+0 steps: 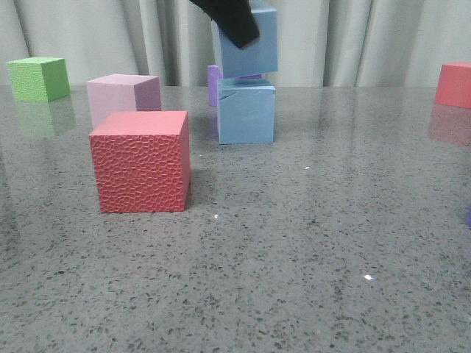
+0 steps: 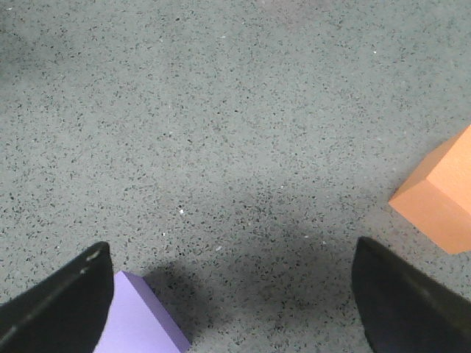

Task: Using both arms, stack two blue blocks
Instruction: 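Lower the held cube onto the placed light-blue cube with the left gripper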

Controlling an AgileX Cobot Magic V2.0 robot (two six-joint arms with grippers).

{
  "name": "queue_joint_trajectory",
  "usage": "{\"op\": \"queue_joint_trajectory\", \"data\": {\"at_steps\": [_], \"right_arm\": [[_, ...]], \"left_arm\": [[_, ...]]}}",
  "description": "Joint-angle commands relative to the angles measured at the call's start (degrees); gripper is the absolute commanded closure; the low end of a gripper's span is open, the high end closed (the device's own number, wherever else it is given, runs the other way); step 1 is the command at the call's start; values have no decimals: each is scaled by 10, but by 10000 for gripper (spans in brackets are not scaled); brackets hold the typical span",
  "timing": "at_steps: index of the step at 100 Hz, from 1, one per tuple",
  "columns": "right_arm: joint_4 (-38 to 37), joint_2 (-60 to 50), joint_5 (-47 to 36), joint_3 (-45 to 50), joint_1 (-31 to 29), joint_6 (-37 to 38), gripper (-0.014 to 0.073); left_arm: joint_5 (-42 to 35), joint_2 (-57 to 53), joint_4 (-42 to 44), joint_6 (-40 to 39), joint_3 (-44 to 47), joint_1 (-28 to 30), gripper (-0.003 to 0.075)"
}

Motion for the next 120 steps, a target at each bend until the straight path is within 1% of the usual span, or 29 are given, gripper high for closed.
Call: {"op": "queue_joint_trajectory", "data": {"at_steps": [1,94,120], "right_arm": [[-12,-6,-32,-13,-4,-3,-52],[-12,-6,-32,-13,-4,-3,-52],[-12,-6,-32,-13,-4,-3,-52]], "left_arm": [[-11,-33,-25,4,-17,-5,531],[8,-33,-25,42,-17,9,531],[8,-33,-47,56,-17,9,531]]}}
